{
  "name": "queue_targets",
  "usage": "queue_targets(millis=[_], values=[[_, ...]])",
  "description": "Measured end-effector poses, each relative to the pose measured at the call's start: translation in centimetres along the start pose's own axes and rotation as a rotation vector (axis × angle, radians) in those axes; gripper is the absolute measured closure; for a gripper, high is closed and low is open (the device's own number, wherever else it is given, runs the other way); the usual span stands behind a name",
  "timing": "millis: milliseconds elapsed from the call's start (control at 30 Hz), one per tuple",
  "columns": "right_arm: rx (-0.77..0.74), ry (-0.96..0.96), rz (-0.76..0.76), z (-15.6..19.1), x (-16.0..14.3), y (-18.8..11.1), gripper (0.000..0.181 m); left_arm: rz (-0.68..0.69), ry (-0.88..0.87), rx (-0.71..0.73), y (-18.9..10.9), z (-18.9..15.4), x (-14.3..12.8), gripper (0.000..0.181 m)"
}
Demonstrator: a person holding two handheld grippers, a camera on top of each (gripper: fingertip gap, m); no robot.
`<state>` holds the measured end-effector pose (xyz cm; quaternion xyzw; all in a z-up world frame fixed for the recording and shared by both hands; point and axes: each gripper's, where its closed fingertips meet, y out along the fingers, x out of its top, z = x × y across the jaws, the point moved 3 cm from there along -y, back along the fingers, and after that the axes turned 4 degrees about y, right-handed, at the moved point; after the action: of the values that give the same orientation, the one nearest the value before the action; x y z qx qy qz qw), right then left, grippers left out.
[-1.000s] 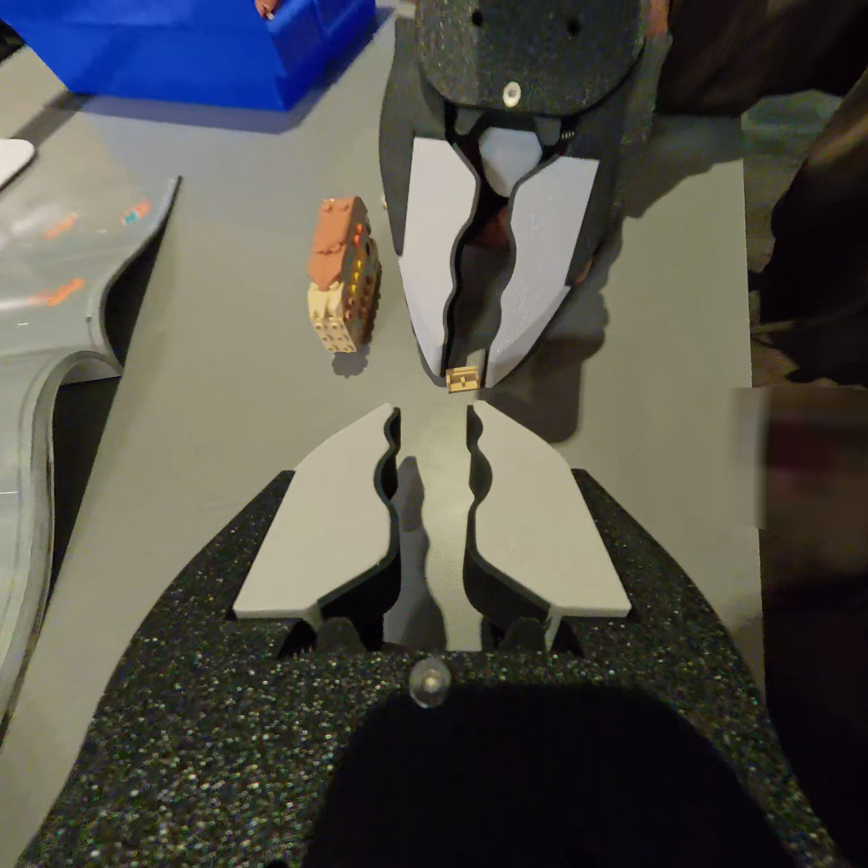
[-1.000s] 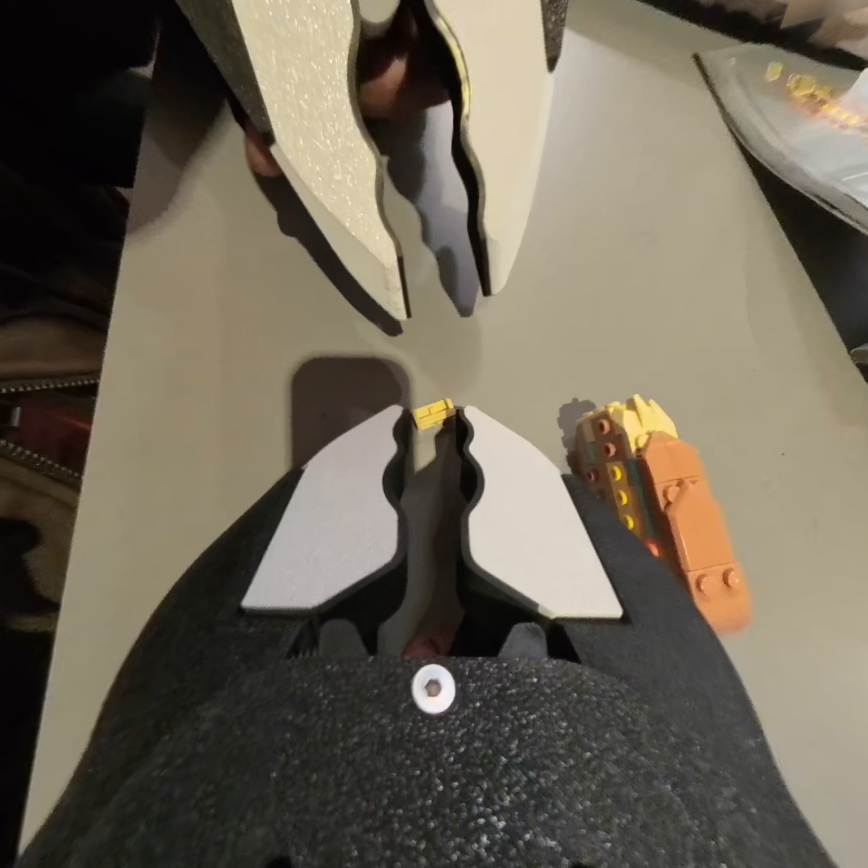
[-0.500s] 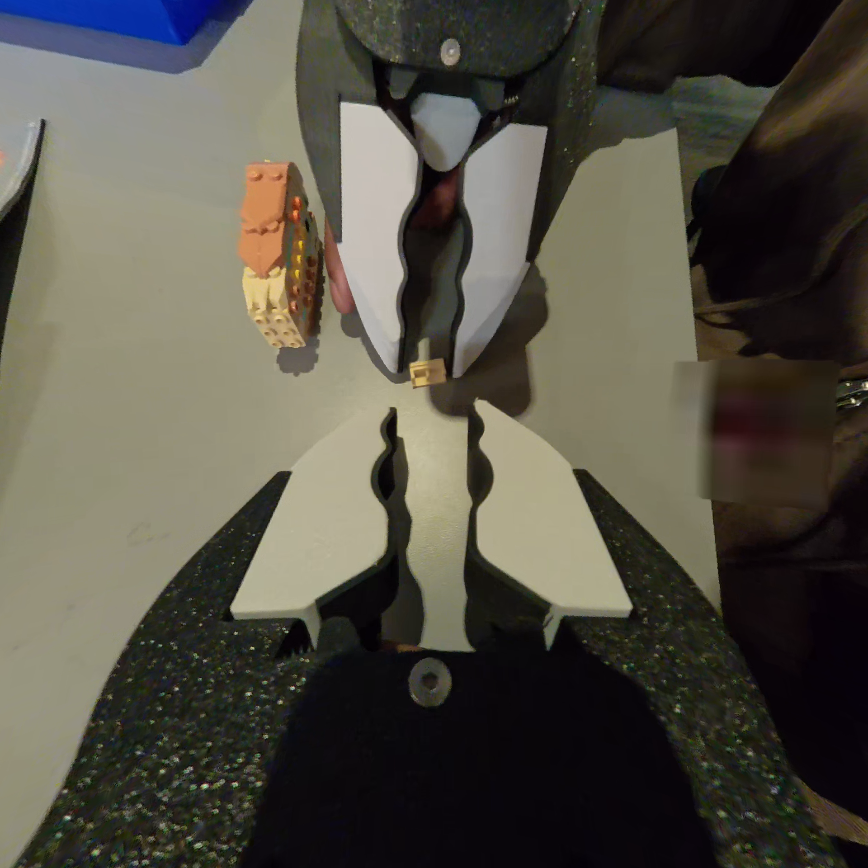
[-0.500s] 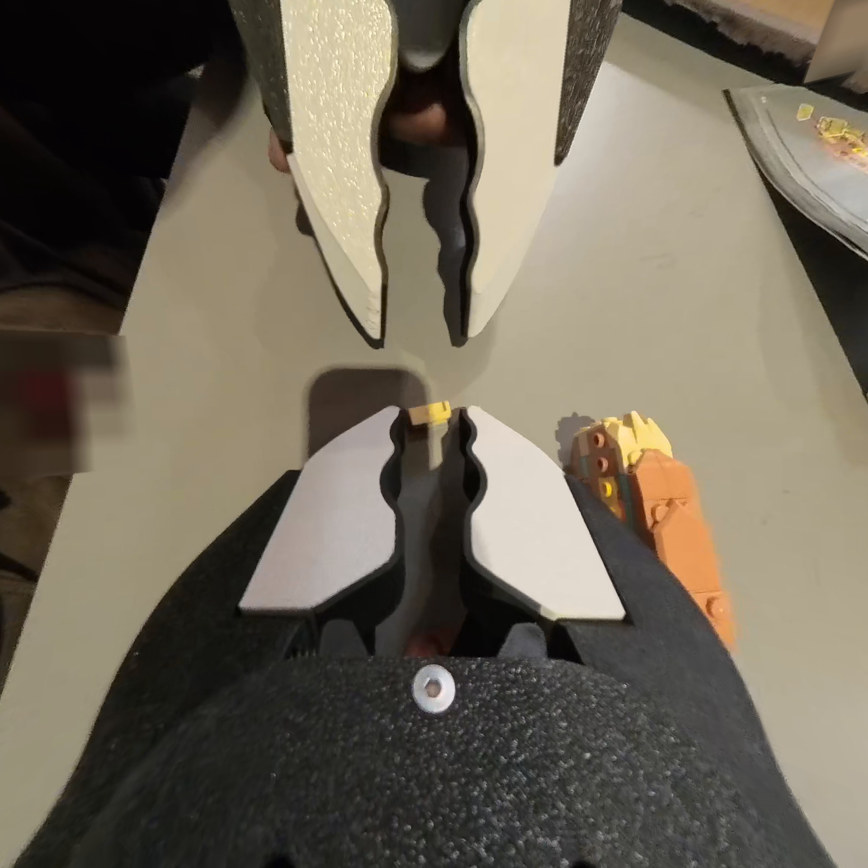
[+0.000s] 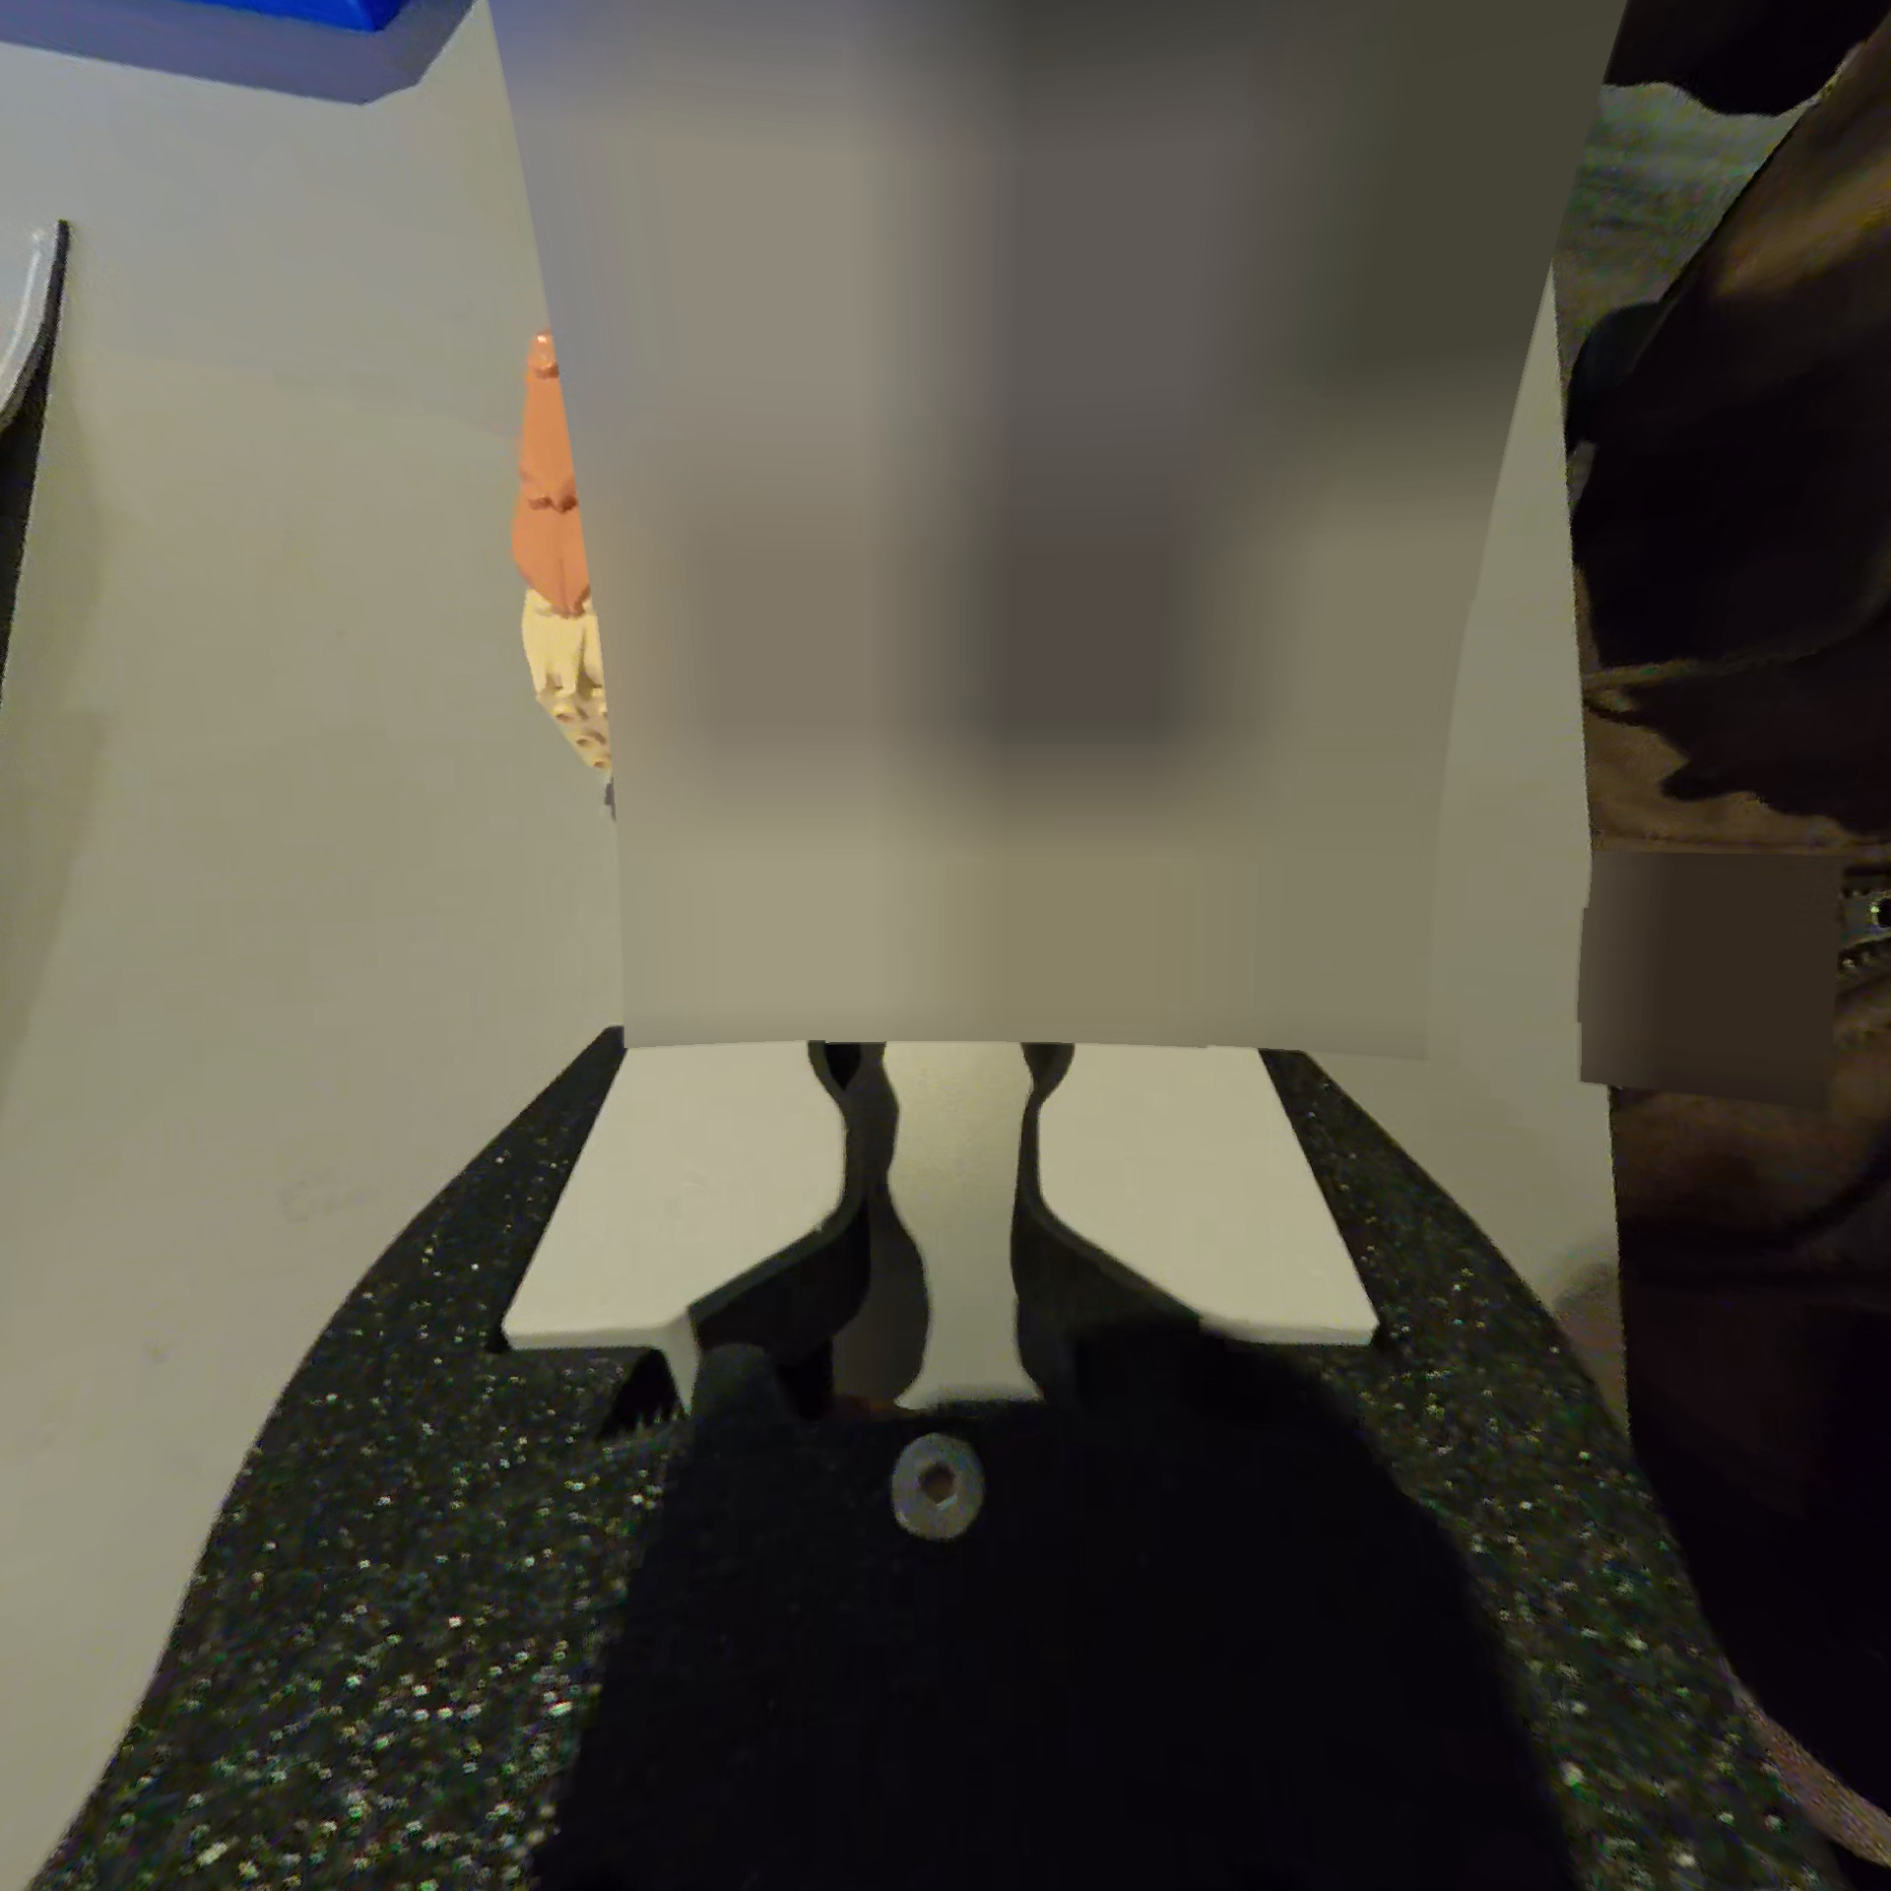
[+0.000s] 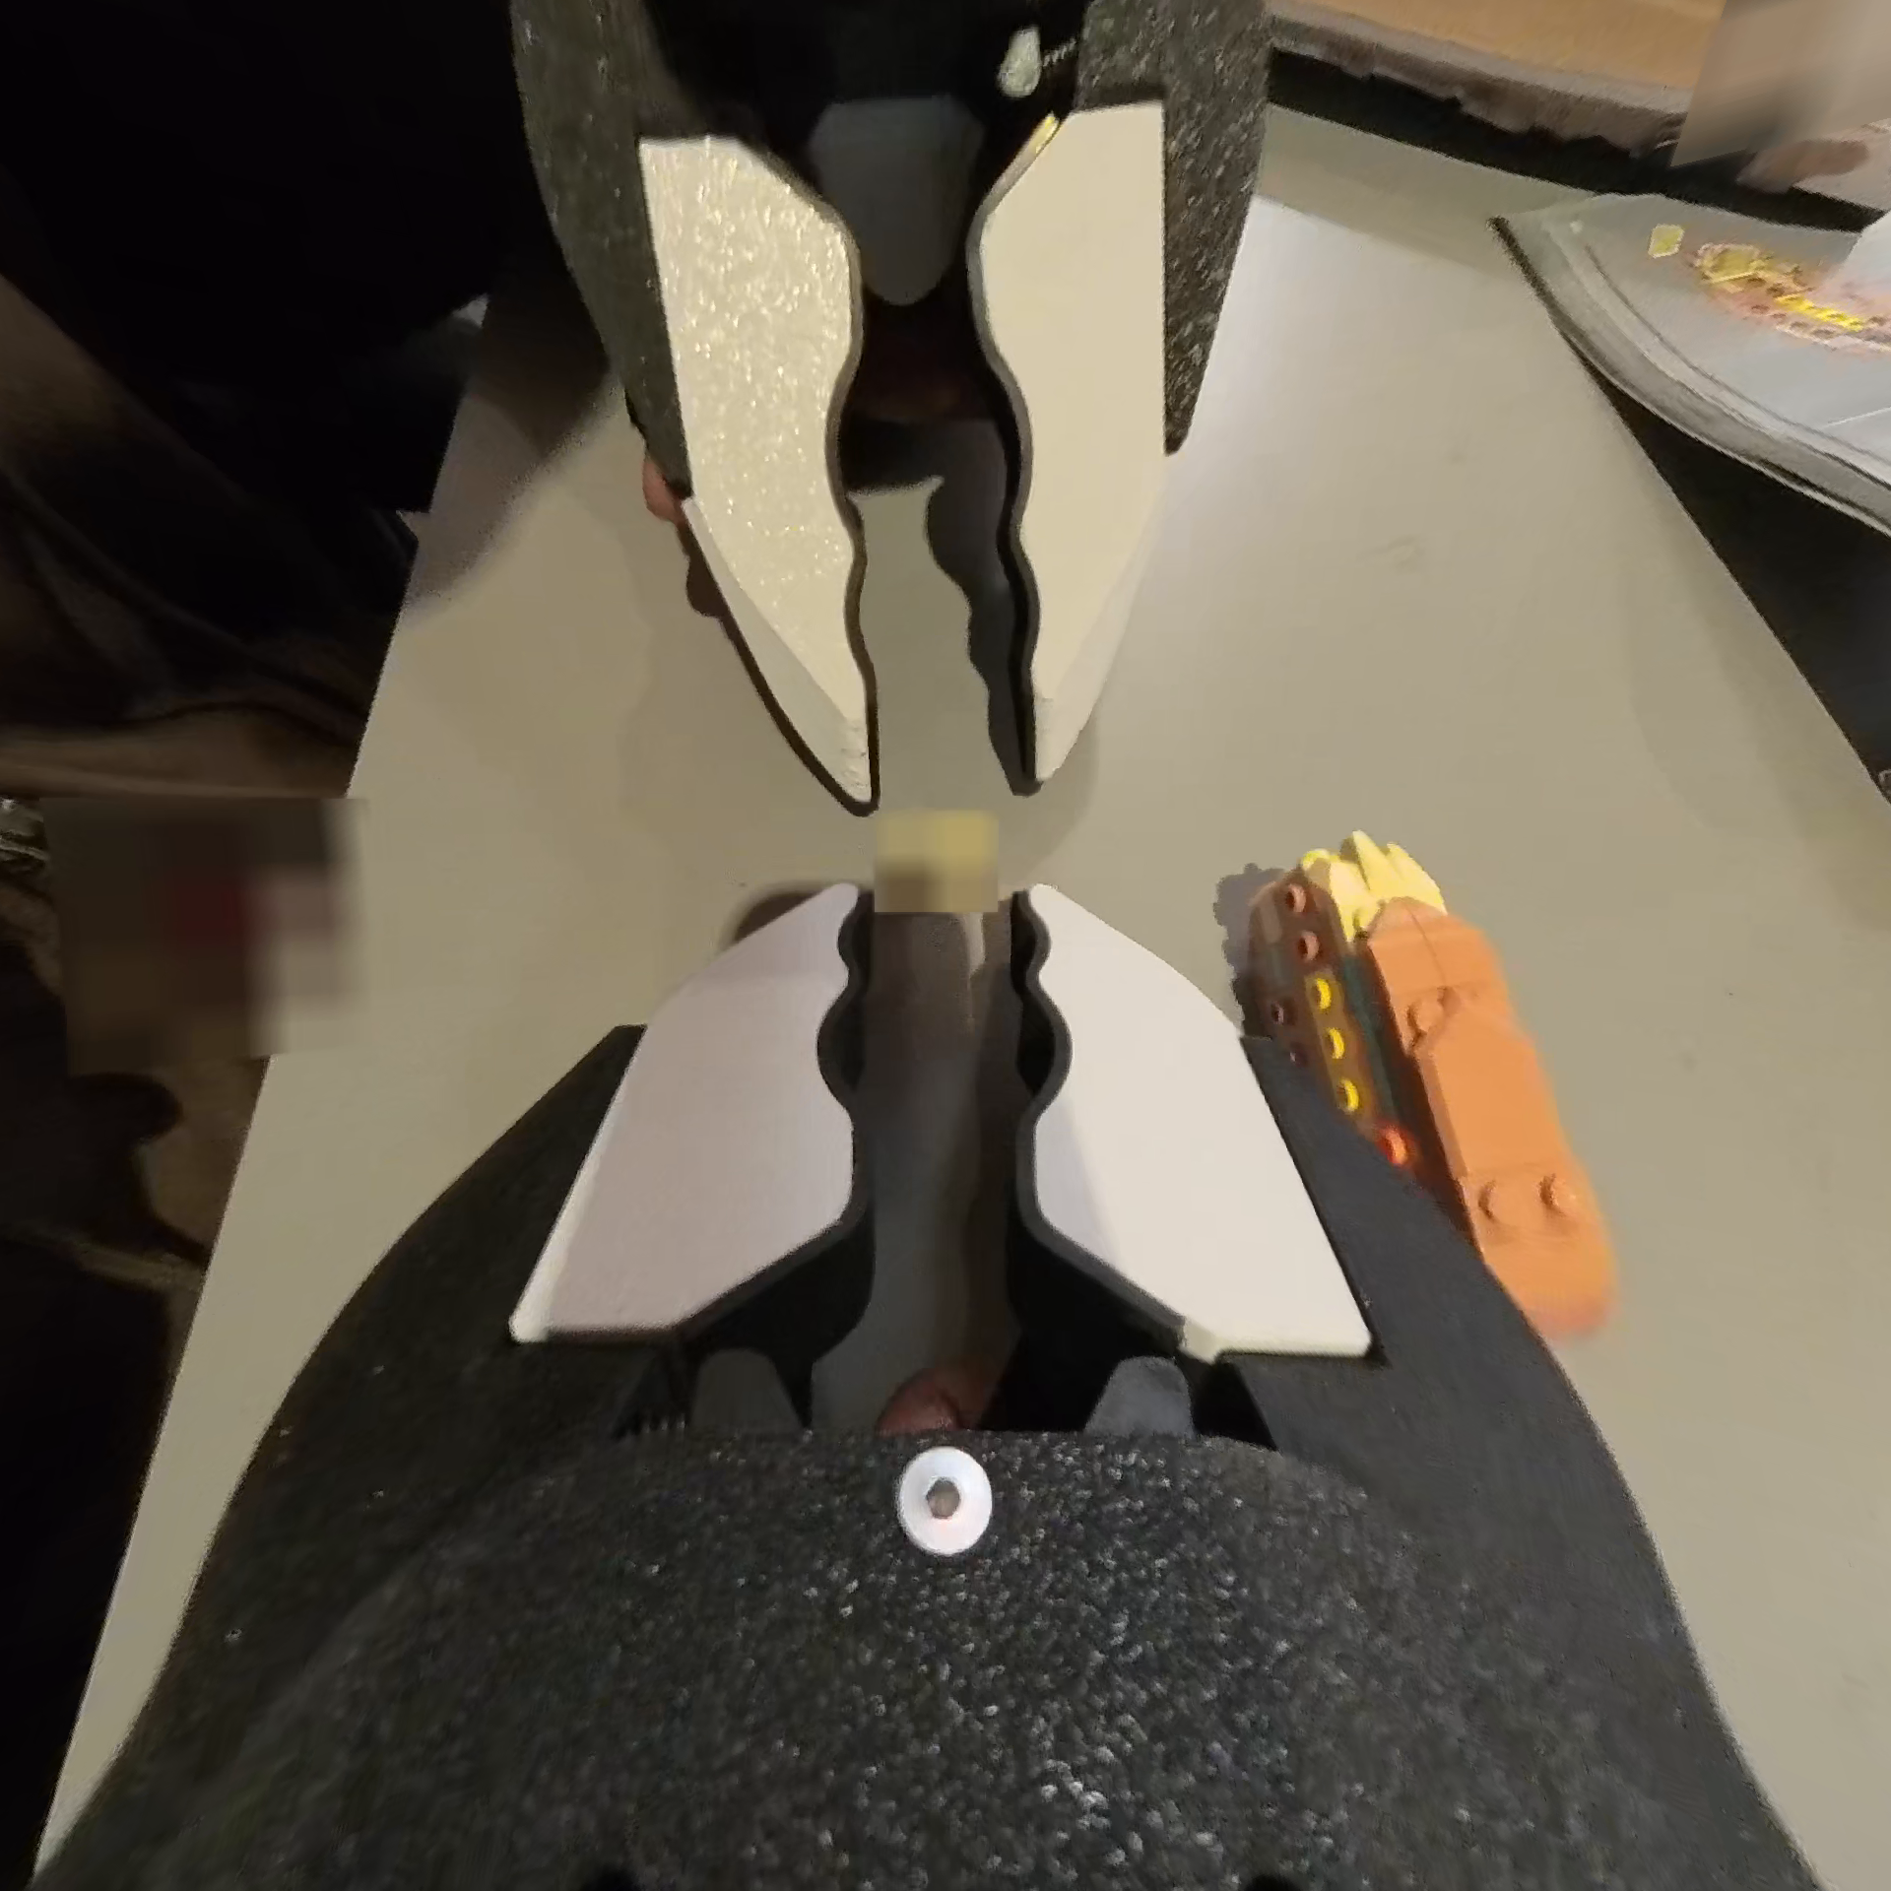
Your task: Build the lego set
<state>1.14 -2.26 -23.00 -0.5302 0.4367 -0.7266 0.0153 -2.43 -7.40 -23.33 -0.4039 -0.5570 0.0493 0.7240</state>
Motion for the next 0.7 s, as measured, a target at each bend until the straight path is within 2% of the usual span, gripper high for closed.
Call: queue_targets(millis=[167, 500, 700], values=[[-0.001, 0.007, -0.038, -0.1, 0.1, -0.5, 0.156, 0.062, 0.018, 0.018, 1.0, -0.2, -0.1, 0.153], [-0.019, 0.02, -0.077, -0.8, 0.0, -1.2, 0.157, 0.067, 0.004, 0.022, 1.3, -0.2, 0.2, 0.163], [-0.02, 0.016, -0.078, -0.8, -0.1, -1.3, 0.157, 0.053, 0.013, 0.003, 1.1, -0.4, 0.2, 0.153]])
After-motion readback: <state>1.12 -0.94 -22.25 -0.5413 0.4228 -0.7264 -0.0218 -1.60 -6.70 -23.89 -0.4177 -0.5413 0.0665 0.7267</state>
